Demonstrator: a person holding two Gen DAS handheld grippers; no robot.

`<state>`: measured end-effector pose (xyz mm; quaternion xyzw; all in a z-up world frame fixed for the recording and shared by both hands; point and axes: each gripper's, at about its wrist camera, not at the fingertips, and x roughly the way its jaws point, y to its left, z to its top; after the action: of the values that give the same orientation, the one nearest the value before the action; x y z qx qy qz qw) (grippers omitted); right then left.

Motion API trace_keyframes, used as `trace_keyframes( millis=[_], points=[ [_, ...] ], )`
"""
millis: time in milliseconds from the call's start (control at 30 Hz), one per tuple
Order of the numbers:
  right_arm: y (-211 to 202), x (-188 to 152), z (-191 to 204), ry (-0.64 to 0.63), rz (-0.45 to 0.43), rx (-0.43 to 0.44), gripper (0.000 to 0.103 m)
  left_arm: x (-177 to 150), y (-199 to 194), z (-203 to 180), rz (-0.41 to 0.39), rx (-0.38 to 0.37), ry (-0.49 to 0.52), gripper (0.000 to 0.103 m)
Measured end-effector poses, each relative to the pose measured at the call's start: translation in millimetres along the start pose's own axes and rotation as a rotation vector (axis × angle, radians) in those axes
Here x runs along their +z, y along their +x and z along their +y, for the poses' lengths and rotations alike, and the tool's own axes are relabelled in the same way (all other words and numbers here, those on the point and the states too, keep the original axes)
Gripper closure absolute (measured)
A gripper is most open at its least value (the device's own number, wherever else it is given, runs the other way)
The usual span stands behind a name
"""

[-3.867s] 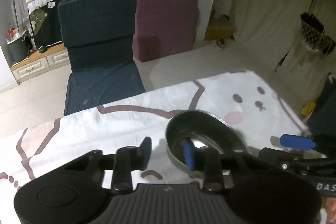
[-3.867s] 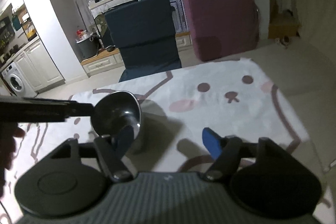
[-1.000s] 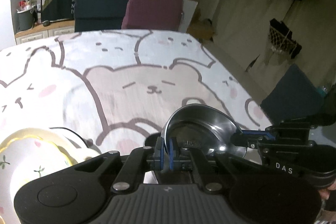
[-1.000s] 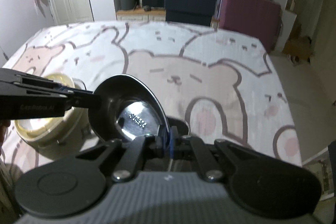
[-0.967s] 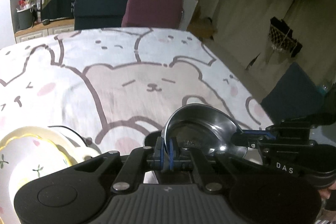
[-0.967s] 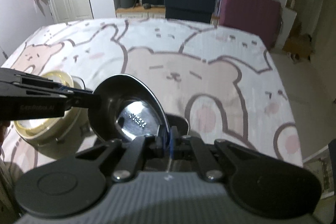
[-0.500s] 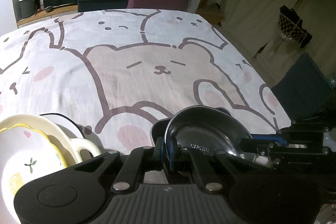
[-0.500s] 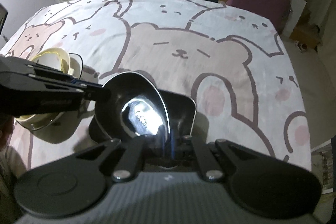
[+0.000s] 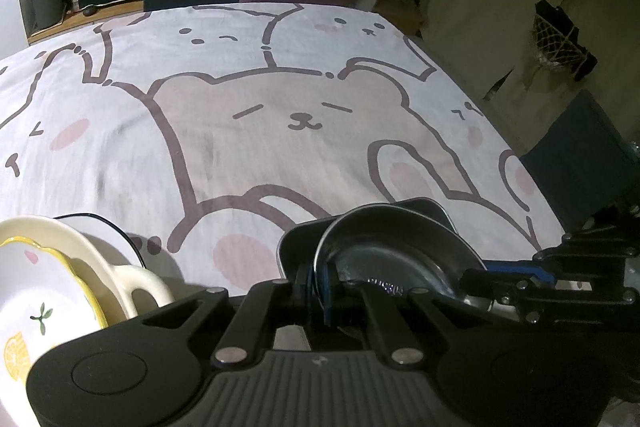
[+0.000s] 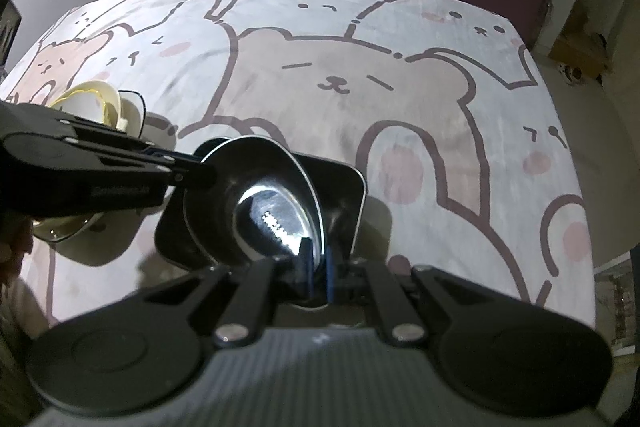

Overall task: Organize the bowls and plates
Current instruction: 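Lower the small steel bowl into the steel tray with both grippers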

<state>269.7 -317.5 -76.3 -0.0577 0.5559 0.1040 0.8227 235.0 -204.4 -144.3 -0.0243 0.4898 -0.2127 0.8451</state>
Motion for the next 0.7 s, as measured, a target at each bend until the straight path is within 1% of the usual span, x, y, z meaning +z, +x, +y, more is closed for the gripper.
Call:
trace_keyframes(
  millis=[333, 700],
  points=[
    [5.0, 2.4, 0.4, -0.003, 0.02, 0.005, 0.095, -0.5, 4.4, -1.1, 0.012, 0.009, 0.013, 0.098],
    [14.8, 4.8, 0.1, -0.005, 0.058, -0.005, 0.095, -0.1, 6.5, -1.3, 0.018, 0.002, 0.009, 0.098]
  ],
)
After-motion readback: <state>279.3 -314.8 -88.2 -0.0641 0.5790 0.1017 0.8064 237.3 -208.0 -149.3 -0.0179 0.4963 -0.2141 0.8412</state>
